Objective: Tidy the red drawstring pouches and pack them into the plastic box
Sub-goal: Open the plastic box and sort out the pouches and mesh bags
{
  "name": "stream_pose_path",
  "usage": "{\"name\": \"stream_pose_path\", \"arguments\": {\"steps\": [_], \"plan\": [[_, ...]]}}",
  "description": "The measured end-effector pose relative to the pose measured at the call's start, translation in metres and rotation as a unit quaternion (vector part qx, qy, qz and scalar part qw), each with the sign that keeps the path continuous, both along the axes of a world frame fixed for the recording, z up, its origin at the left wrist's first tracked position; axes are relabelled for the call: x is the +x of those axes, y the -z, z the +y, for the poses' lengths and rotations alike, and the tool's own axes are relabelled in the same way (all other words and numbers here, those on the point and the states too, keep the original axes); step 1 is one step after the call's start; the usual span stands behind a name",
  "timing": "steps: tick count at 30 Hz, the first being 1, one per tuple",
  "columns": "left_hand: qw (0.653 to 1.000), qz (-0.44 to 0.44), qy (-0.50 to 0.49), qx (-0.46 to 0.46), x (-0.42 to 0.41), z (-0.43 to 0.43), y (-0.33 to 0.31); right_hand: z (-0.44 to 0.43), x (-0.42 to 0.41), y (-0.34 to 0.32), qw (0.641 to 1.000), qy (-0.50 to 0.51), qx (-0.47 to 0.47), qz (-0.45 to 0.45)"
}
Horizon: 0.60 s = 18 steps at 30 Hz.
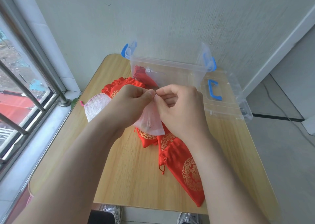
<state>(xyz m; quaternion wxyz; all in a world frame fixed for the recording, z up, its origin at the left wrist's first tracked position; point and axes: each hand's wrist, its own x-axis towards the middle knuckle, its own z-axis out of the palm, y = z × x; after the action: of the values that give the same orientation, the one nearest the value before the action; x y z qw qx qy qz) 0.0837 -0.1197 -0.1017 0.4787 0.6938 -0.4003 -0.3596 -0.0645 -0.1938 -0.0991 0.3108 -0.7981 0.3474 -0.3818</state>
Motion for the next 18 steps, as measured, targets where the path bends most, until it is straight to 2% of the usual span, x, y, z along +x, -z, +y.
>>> {"name": "stream_pose_path", "arguments": {"steps": [4, 7, 13, 18], "plan": [[1.000, -0.019, 0.000, -0.006, 0.000, 0.001, -0.003, -0.002, -0.002, 0.001, 0.999, 0.014, -0.018, 0.027], [0.999, -0.032, -0.001, -0.026, -0.001, 0.003, -0.006, -0.002, -0.002, 0.001, 0.999, 0.037, 0.002, 0.031], [0.991, -0.054, 0.087, -0.090, -0.002, 0.007, -0.010, -0.005, -0.004, -0.001, 0.978, 0.024, 0.205, -0.038], [0.982, -0.137, 0.065, -0.111, 0.000, 0.007, -0.012, -0.003, -0.005, -0.007, 0.928, 0.008, 0.360, -0.097]]}}
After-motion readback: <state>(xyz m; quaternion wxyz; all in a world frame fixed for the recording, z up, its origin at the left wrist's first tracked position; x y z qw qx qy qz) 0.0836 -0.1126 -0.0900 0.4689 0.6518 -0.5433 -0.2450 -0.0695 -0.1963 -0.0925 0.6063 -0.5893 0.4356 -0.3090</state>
